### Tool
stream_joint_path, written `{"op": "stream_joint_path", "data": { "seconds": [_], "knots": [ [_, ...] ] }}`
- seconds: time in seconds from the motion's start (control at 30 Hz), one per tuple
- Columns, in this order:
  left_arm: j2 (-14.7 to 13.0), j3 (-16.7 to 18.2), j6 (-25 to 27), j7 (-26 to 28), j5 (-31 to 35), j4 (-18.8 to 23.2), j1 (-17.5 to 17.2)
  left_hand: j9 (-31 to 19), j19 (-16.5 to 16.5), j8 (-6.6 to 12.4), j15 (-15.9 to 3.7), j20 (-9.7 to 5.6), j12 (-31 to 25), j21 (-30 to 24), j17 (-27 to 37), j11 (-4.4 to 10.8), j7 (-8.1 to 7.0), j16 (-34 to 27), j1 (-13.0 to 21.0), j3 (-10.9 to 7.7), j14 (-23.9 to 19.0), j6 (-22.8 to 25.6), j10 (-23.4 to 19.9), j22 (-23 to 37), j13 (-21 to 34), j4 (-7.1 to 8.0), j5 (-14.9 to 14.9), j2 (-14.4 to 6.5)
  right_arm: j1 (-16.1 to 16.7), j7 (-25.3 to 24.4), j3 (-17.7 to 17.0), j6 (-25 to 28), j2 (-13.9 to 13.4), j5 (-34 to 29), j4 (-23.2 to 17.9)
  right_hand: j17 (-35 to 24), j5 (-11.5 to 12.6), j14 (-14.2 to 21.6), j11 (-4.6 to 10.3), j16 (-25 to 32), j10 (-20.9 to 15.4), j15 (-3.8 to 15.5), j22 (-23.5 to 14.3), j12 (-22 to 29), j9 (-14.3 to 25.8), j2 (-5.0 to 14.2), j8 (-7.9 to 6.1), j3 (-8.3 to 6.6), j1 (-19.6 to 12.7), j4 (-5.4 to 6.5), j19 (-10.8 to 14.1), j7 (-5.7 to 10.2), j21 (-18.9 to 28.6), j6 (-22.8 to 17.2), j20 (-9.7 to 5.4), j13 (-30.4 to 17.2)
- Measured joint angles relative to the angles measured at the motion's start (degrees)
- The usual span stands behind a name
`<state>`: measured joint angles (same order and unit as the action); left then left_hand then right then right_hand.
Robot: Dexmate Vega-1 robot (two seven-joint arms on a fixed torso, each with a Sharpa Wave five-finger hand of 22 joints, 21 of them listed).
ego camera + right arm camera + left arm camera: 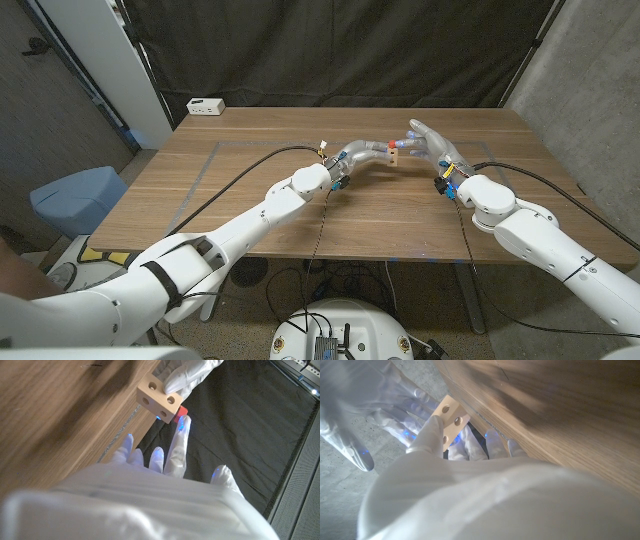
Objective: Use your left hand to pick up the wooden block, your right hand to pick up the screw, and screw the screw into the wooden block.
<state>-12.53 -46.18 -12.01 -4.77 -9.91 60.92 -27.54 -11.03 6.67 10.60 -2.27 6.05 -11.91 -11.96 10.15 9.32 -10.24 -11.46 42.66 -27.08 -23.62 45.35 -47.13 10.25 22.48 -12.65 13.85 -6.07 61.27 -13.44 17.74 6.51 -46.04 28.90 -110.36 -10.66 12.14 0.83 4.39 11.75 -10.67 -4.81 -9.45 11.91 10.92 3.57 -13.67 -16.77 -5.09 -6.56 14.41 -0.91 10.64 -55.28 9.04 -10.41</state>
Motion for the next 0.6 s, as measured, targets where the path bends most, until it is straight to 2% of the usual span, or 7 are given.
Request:
{"op": "stream_joint_path", "data": {
  "seconds": [0.1, 0.23, 0.5, 0.6],
  "knots": [
    [0.06, -0.01, -0.13, -0.10, -0.01, -0.37, 0.16, 0.00, 0.00, 0.00, 0.00, 0.00, -0.03, 0.00, 0.00, 0.00, 0.00, 0.00, 0.00, 0.00, 0.00, 0.00, 0.00, 0.00, 0.00, 0.00, 0.15, 0.00, -0.29, 0.85, 0.22, -0.93, 0.01, -0.01, 0.63, 0.00, 0.39, 0.22, 0.00, 0.00, 0.00, 0.22, 0.00, 0.00, 0.00, 0.30, 0.00, 0.00, -0.30, 0.00, 0.12, -0.10, 0.00, -0.10, -1.52, 0.00],
    [0.17, -0.02, -0.28, -0.17, -0.02, -0.72, 0.32, -0.01, 0.00, 0.00, 0.00, 0.00, -0.19, 0.00, 0.00, 0.00, 0.00, 0.00, 0.00, -0.01, 0.00, 0.00, 0.00, 0.00, -0.01, -0.01, 0.15, 0.00, -0.64, 1.58, 0.45, -1.93, 0.20, -0.09, 1.33, 0.00, 0.39, 0.22, 0.00, 0.00, 0.00, 0.22, 0.00, 0.00, 0.00, 0.30, 0.20, -0.21, -0.30, 0.21, 0.03, -0.11, 0.00, -0.10, -2.42, 0.00],
    [0.27, -0.04, -0.47, -0.22, -0.02, -1.13, 0.53, -0.03, 0.00, 0.00, 0.00, 0.00, -0.19, 0.00, 0.00, 0.00, 0.00, 0.00, 0.00, -0.07, 0.00, 0.00, 0.01, 0.00, -0.13, -0.07, 0.15, 0.00, -0.97, 2.07, 0.68, -2.63, 0.38, -0.37, 1.91, -0.01, 0.39, 0.41, 0.00, 0.00, 0.01, 0.41, 0.00, -0.27, 0.00, 0.30, 0.39, -0.45, -0.30, -0.03, 0.13, -0.11, 0.00, -0.09, -2.51, 0.00],
    [0.29, -0.04, -0.51, -0.23, -0.02, -1.20, 0.62, -0.04, 0.00, 0.00, 0.00, 0.00, -0.19, 0.00, 0.00, 0.00, 0.00, 0.00, 0.00, -0.07, 0.00, 0.00, 0.01, 0.00, -0.09, -0.07, 0.15, 0.00, -0.97, 1.87, 0.67, -2.66, 0.40, -0.45, 1.93, 0.00, 0.39, 0.41, -0.42, 0.00, -0.41, 0.41, 0.00, -0.26, 0.01, 0.30, 0.73, -0.45, -0.30, -0.03, 0.13, 0.14, 0.00, 0.15, -2.51, 0.00]
  ]
}}
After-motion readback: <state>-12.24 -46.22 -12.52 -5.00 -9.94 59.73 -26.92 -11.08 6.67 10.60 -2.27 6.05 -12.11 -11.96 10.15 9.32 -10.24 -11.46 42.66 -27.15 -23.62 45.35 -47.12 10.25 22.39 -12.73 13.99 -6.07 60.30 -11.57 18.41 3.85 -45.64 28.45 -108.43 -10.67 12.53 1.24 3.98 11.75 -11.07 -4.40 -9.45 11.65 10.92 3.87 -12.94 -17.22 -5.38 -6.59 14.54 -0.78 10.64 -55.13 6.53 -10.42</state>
